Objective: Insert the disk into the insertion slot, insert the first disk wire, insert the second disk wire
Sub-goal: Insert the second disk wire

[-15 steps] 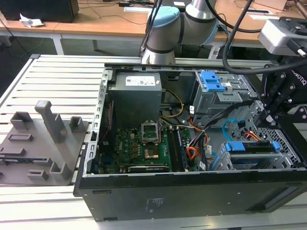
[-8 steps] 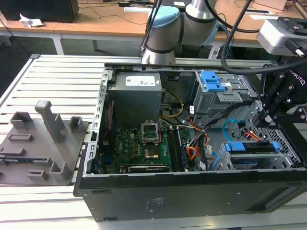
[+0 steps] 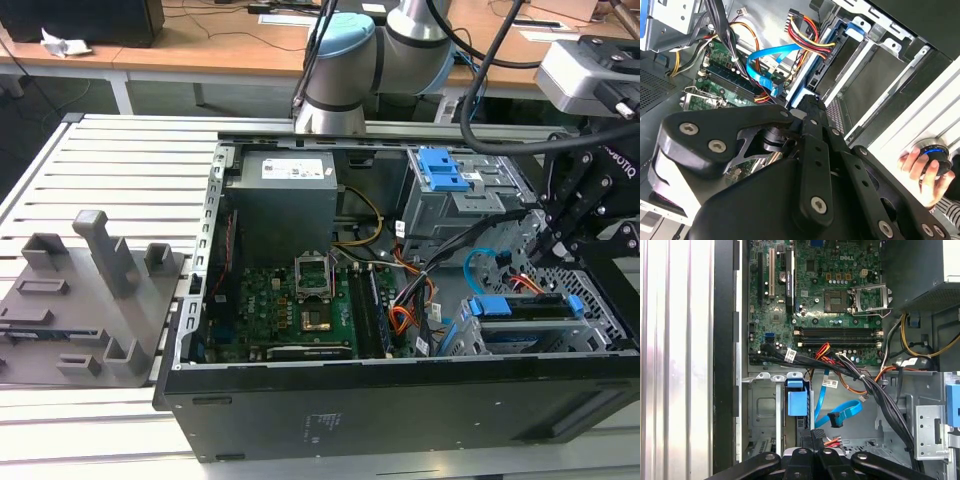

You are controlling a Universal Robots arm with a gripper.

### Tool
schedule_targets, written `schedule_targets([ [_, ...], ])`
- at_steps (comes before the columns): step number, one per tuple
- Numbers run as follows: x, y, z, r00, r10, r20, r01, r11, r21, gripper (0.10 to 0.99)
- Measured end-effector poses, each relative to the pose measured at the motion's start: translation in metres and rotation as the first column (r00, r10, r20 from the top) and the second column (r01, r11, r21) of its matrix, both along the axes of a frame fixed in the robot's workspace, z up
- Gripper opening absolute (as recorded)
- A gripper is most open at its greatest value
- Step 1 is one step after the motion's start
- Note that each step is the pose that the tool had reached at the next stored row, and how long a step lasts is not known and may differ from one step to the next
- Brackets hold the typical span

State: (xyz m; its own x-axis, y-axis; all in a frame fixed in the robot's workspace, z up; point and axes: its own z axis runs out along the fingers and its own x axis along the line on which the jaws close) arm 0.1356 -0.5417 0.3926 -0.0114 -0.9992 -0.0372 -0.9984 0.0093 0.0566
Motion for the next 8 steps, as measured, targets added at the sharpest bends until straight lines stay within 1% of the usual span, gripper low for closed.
schedule_targets([
  [4, -0.0001, 0.0000, 0.0000, 1.0000, 0.000, 0.0000, 0.000, 1.0000, 0.000, 0.361],
  [6, -0.0002, 0.0000, -0.0001, 1.0000, 0.006, 0.0000, -0.006, 1.0000, 0.000, 0.361],
  [7, -0.0003, 0.0000, -0.0003, 0.9993, 0.037, 0.0000, -0.037, 0.9993, 0.000, 0.361],
  [8, -0.0002, 0.0000, -0.0006, 0.9958, 0.092, 0.0000, -0.092, 0.9958, 0.000, 0.361],
])
